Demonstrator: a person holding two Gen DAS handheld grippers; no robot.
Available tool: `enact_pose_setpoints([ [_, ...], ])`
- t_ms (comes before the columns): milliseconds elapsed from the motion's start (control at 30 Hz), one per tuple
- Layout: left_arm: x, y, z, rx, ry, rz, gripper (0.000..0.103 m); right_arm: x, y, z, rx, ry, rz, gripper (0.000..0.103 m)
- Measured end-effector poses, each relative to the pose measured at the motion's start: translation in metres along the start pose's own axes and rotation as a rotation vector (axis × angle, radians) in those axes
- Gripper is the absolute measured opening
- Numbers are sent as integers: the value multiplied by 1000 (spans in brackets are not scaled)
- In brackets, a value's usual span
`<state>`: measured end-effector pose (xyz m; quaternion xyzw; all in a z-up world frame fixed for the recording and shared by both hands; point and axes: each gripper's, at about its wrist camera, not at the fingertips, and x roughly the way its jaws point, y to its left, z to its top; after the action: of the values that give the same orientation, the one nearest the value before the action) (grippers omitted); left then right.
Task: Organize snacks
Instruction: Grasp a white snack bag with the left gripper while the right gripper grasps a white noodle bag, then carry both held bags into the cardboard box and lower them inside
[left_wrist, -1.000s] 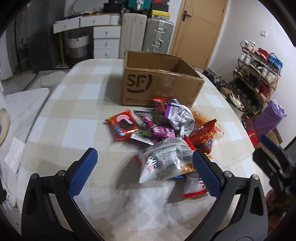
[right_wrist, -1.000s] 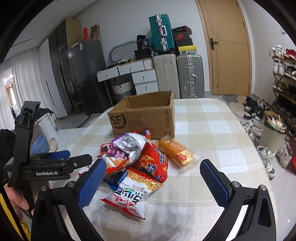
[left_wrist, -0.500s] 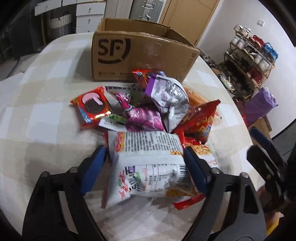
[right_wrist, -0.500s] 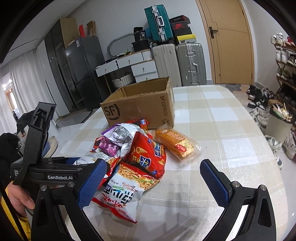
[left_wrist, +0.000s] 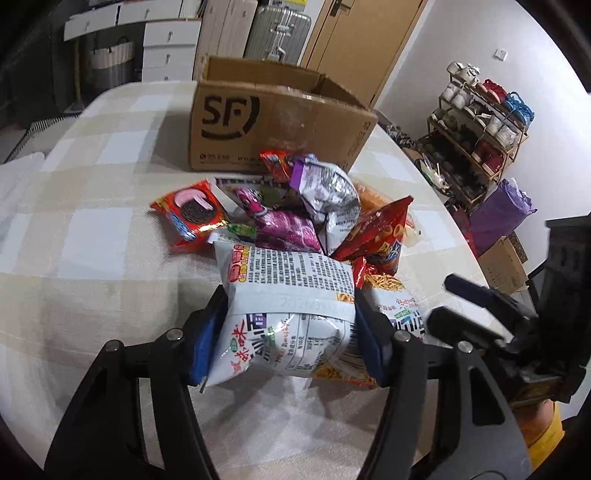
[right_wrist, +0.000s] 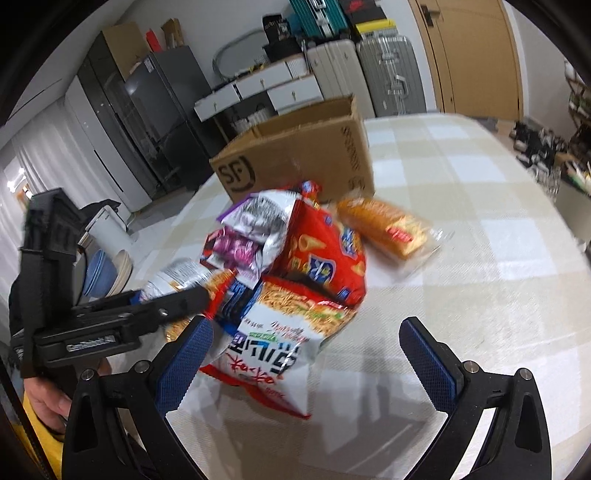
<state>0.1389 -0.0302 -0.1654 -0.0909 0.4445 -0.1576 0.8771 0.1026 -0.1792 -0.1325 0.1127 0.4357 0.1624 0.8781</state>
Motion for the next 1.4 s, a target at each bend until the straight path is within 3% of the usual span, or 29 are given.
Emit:
enact_pose_setpoints([
  [300,-71,41,-16,-57,-70,-23,60,38,16,4,14,106,4,102],
  [333,-76,44,-18,-63,-77,-23,60,42,17,4,20,116,3,98],
  [433,-91,57,-23,-83,-93,-23,60,53,17,1,24,159,-16,72],
  [500,-96,63,-24,-88,-99,-23,60,57,16,0,26,173,-27,67],
  [533,-99,65,-25,-93,-104,-22,60,57,15,-1,27,170,-16,57],
  [633,-106,67,-29,-96,-111,-20,60,56,12,-4,41,172,1,53],
  [800,-115,62,-31,-82,-124,-13,60,41,13,-10,39,140,28,51],
  [1033,-138,49,-32,-47,-158,7,60,-7,32,-6,-33,15,73,51],
  [1400,-180,21,-19,23,-227,30,61,-77,55,32,-119,-153,151,51],
])
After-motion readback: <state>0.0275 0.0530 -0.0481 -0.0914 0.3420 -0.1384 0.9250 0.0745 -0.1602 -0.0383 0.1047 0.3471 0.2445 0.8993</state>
